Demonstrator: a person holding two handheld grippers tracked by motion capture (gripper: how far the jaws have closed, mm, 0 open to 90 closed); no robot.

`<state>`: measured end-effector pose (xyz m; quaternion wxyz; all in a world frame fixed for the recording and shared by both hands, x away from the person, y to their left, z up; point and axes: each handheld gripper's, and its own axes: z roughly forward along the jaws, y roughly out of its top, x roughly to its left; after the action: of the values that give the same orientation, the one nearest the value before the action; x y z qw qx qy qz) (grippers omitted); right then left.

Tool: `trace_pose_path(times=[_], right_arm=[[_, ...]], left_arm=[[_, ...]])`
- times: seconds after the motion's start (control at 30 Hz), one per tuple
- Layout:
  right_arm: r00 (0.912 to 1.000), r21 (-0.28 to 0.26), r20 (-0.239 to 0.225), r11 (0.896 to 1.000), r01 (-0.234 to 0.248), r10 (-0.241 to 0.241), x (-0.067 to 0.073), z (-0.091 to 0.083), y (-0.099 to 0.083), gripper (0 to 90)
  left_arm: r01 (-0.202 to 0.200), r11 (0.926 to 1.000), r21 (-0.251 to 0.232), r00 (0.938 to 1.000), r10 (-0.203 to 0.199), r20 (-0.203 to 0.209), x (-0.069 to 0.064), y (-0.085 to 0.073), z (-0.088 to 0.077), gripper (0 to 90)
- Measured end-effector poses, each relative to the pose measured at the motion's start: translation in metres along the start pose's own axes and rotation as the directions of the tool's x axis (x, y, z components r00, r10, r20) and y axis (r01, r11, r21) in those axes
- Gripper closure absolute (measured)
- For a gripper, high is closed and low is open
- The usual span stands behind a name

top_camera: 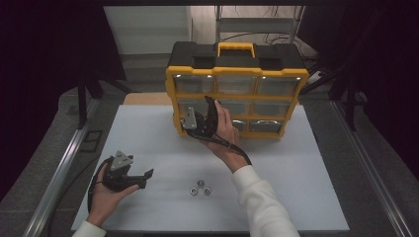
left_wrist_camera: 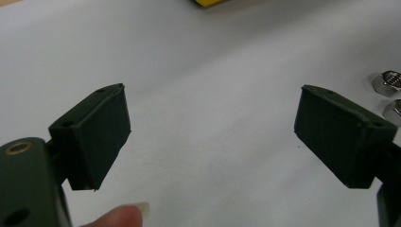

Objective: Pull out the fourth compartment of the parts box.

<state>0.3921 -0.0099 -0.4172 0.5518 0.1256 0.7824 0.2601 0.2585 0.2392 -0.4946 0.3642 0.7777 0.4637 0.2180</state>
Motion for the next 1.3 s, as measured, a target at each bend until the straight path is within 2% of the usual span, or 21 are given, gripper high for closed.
trace_pose_path(times=[0.63,0.9,1.3], right_arm=[[0.9998,0.002,0.009,1.000,0.019,-0.019,0.0003,0.0086,0.0019,24.4],[0.9987,0.014,0.020,0.999,0.046,-0.047,0.0027,0.0087,0.0027,35.2],[0.9939,0.023,0.077,0.997,0.077,-0.079,0.0047,0.0083,0.0032,49.5]], left_arm=[[0.000,1.0000,0.001,1.0000,0.000,0.001,-0.0003,-0.0002,0.0003,12.2],[0.000,1.0000,0.001,1.0000,0.000,0.001,-0.0003,-0.0004,0.0001,12.2],[-0.002,1.0000,0.003,1.0000,0.002,0.001,-0.0005,-0.0005,0.0001,12.2]])
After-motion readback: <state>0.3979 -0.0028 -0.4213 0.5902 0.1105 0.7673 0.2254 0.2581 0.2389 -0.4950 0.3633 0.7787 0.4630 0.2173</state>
